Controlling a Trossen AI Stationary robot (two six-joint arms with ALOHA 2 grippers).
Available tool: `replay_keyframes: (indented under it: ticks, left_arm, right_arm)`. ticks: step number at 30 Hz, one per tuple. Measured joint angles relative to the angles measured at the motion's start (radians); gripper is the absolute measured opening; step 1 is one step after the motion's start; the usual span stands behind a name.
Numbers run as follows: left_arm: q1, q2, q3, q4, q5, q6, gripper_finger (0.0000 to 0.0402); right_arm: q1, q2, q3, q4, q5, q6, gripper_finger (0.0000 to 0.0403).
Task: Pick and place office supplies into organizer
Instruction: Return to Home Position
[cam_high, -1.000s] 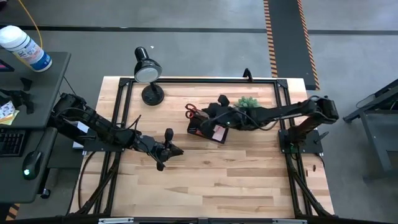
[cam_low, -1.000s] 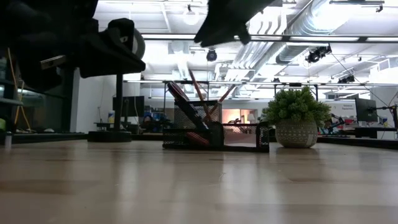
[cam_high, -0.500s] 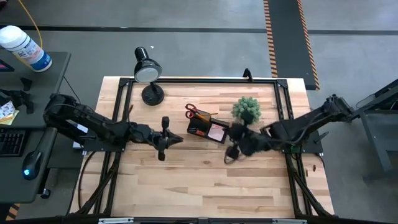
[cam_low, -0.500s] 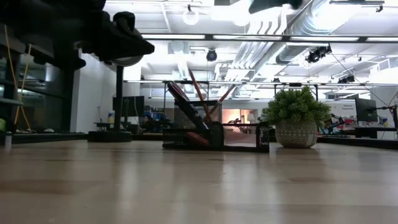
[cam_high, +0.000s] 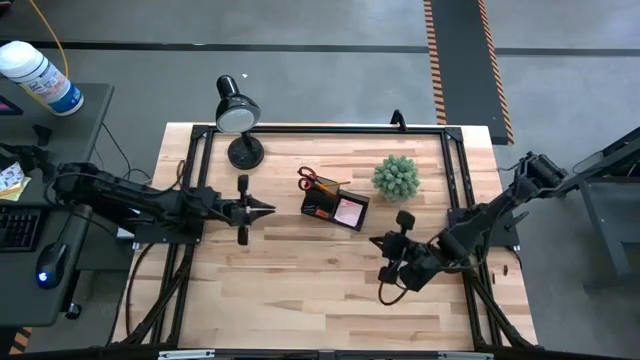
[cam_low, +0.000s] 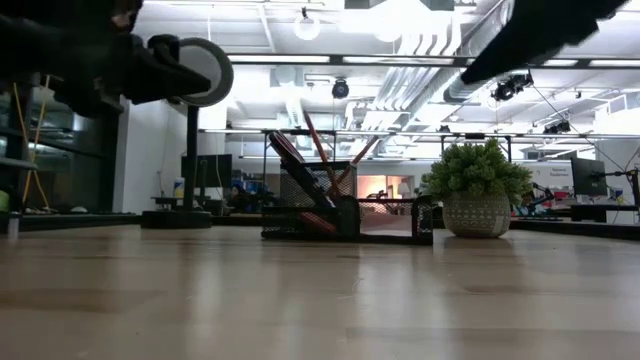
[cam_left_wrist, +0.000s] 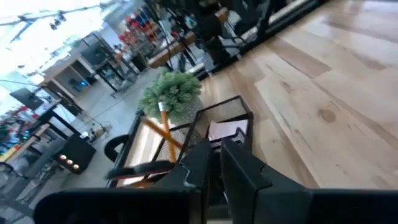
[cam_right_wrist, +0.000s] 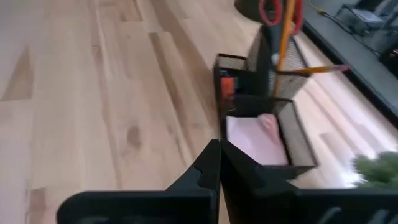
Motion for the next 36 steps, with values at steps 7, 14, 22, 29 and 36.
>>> replay_keyframes:
  ticks: [7,14,22,29,36]
  left_arm:
    - [0.03,-0.158,-0.119,0.112,0.065,0.027,0.0028]
    - [0.135,-0.23,-0.167,0.112,0.164,0.026,0.0028]
    - [0.275,-0.233,-0.172,0.101,0.301,-0.046,0.0028]
    - [0.295,-0.261,-0.172,0.07,0.325,-0.085,0.0028]
    - [0.295,-0.29,-0.172,0.037,0.3,-0.092,0.0028]
  right_arm:
    - [-0.057,-0.019,-0.183,0.422,-0.102,-0.22,0.0001]
    - [-0.215,-0.08,-0.394,0.892,-0.322,-0.391,0.0]
    - [-0.33,-0.17,-0.53,1.137,-0.481,-0.518,0.0]
    - [-0.346,-0.429,-0.648,1.142,-0.506,-0.638,0.0]
    - [-0.466,-0.718,-0.793,1.172,-0.695,-0.598,0.0]
